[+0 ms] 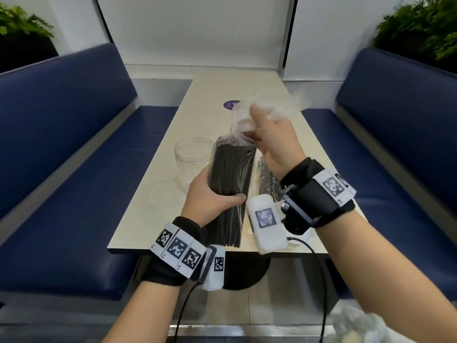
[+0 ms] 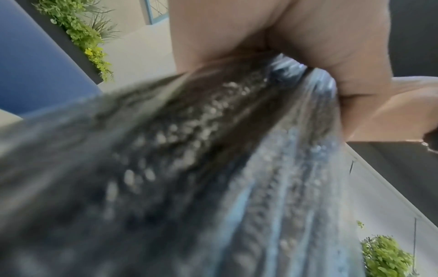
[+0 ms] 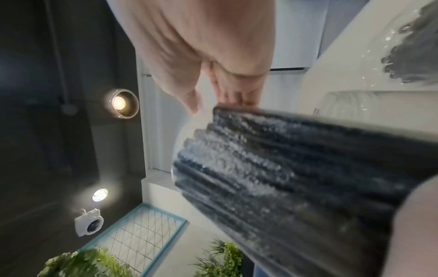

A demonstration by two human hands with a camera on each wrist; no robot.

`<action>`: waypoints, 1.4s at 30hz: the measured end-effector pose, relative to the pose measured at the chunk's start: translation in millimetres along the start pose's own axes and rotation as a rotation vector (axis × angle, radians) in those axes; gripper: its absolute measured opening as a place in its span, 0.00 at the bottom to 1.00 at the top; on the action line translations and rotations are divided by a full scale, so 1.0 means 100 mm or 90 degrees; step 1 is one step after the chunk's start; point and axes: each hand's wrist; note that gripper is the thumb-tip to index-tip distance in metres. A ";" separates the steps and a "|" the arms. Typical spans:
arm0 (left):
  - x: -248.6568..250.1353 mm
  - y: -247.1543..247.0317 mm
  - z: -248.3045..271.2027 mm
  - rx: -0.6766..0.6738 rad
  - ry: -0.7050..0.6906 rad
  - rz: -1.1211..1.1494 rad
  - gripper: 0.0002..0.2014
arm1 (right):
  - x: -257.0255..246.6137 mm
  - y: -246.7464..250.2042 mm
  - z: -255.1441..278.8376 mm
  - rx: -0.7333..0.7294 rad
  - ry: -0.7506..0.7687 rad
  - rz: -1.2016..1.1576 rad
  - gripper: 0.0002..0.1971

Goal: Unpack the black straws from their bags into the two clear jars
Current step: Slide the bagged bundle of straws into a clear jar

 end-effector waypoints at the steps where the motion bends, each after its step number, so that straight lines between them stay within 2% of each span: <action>1: 0.00 0.00 0.00 0.010 0.006 0.003 0.27 | 0.03 0.02 0.00 0.031 -0.027 0.048 0.11; 2: 0.00 0.00 0.01 0.018 0.011 0.001 0.27 | 0.06 0.03 0.02 0.052 -0.029 0.113 0.14; 4: -0.01 -0.01 0.02 0.024 0.015 -0.010 0.27 | 0.11 0.02 0.09 0.067 0.059 0.224 0.16; 7: -0.03 -0.05 0.03 0.020 0.017 -0.027 0.27 | 0.12 -0.03 0.17 0.033 0.176 0.356 0.11; 11: -0.07 -0.10 0.05 -0.005 0.013 -0.067 0.26 | 0.07 -0.02 0.12 -0.015 0.179 0.472 0.03; 14: -0.10 -0.11 0.08 -0.020 0.022 -0.076 0.26 | 0.06 0.01 0.09 -0.040 0.185 0.561 0.05; 16: -0.10 -0.10 0.08 -0.017 0.022 -0.074 0.24 | 0.08 0.05 0.05 0.012 0.165 0.489 0.02; 18: -0.09 -0.09 0.07 -0.011 0.025 -0.069 0.24 | 0.10 0.06 0.06 0.072 0.148 0.341 0.08; 19: -0.08 -0.09 0.06 -0.006 0.024 -0.073 0.24 | 0.12 0.05 0.08 0.079 0.162 0.319 0.10; 23: -0.08 -0.09 0.05 -0.005 0.000 -0.127 0.25 | 0.13 0.02 0.14 -0.024 0.229 0.544 0.09; 27: -0.10 -0.10 0.05 -0.015 0.002 -0.156 0.25 | 0.09 0.08 0.02 -0.045 0.152 0.610 0.03; 29: -0.11 -0.09 0.04 -0.006 0.012 -0.128 0.25 | 0.08 0.07 0.00 -0.032 0.124 0.483 0.06; 32: -0.07 -0.07 0.00 0.012 0.018 -0.085 0.26 | 0.08 0.05 0.01 -0.002 0.052 0.110 0.11; 34: -0.05 -0.05 -0.02 0.017 0.020 -0.078 0.26 | 0.11 0.05 0.03 0.064 0.002 0.036 0.10; 36: -0.04 -0.05 -0.03 0.030 0.026 -0.065 0.25 | 0.14 0.06 0.06 0.101 0.031 0.160 0.08; 39: -0.05 -0.06 -0.03 0.033 0.022 -0.081 0.26 | 0.18 0.05 0.13 0.056 0.165 0.374 0.08; 42: -0.06 -0.10 -0.02 0.028 0.016 -0.129 0.25 | 0.14 0.07 0.09 0.028 0.144 0.400 0.05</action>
Point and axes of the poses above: each hand's wrist, its own z-axis away from the middle knuckle, its own y-axis out of the back of the hand, x = y × z, and after that the axes turned 2 degrees about z, right-handed
